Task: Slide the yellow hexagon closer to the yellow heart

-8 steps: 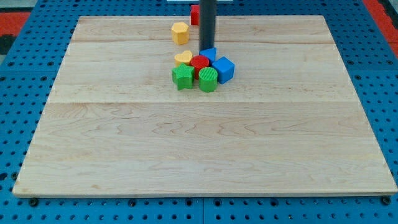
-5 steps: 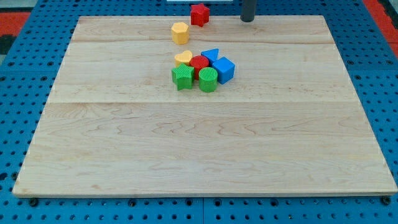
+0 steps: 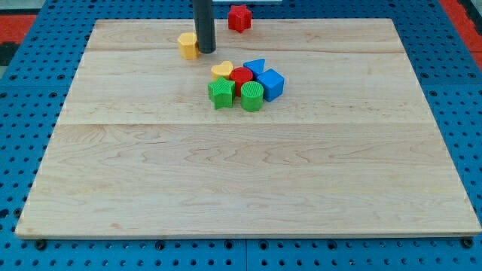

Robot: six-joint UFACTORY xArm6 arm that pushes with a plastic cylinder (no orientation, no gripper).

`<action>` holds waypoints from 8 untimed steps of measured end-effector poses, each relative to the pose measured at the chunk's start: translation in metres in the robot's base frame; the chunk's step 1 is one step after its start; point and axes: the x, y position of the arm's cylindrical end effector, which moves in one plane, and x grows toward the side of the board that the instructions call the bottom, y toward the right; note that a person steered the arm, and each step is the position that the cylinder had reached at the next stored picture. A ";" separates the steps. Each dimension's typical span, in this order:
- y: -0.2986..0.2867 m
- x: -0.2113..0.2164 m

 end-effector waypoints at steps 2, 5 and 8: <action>-0.044 -0.058; -0.021 0.046; -0.002 0.033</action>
